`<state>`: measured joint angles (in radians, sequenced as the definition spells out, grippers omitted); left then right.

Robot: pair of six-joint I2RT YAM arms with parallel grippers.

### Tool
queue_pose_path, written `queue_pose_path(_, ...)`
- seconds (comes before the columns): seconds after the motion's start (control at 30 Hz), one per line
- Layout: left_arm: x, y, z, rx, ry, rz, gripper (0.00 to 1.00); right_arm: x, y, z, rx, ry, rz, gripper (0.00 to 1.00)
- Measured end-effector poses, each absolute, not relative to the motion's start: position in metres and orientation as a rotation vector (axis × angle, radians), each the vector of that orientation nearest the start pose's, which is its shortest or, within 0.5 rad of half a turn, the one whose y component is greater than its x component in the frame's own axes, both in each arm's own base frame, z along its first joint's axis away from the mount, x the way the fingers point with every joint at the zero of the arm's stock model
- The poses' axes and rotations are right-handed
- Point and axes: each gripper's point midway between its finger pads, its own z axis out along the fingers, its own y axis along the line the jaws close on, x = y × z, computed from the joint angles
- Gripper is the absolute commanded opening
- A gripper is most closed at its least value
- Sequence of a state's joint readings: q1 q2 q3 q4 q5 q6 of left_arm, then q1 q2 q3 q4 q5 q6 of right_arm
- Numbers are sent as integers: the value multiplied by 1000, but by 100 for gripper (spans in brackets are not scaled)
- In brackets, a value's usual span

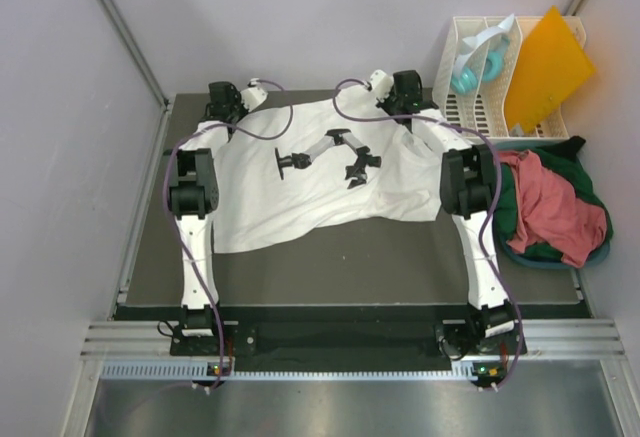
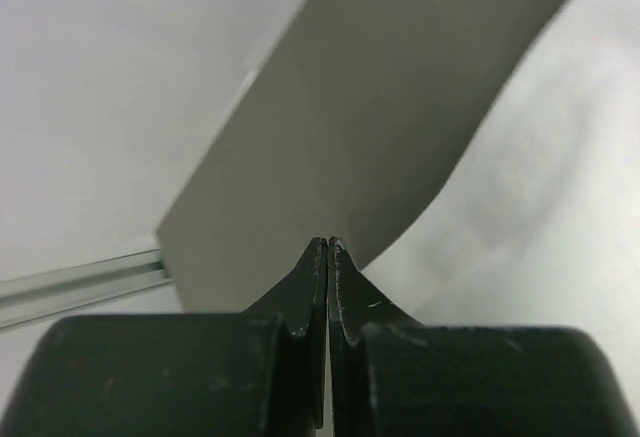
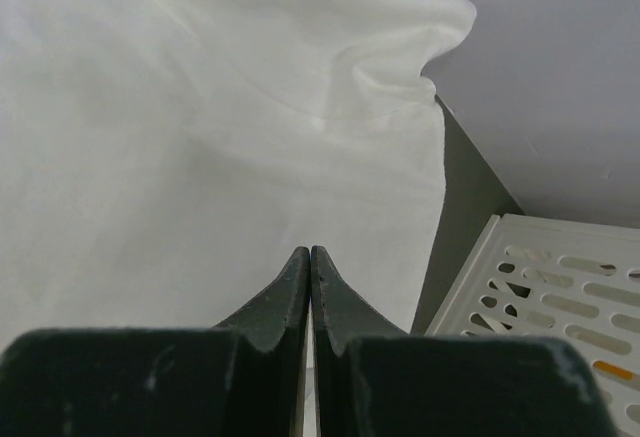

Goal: Fold and stack the t-shirts
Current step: Flatten out the tshirt

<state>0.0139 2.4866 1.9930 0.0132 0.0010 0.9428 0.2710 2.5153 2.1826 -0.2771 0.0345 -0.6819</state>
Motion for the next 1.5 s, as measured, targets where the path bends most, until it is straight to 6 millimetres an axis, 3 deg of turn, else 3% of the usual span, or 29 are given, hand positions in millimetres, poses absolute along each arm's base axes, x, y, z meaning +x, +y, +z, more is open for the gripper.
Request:
queue_pose_path(0.1, 677, 38, 58, 957, 1935, 520, 0, 655, 146, 77, -984, 1960, -288, 0)
queue_pose_path(0.33, 677, 40, 42, 962, 1968, 501, 0, 655, 143, 77, -981, 1963, -305, 0)
queue_pose_path(0.53, 693, 47, 41, 943, 1955, 551, 0, 656, 139, 70, -987, 1984, -332, 0)
queue_pose_path(0.77, 690, 59, 40, 944, 1988, 626, 0, 646, 127, 54, -1020, 2052, -383, 0)
queue_pose_path(0.97, 679, 79, 38, 955, 2037, 738, 0, 640, 113, 48, -1029, 2100, -440, 0)
queue_pose_path(1.27, 656, 135, 37, 900, 2137, 908, 0, 635, 98, 46, -1042, 2131, -508, 0)
queue_pose_path(1.5, 652, 141, 45, 805, 2138, 910, 0, 635, 96, 46, -1042, 2136, -518, 0)
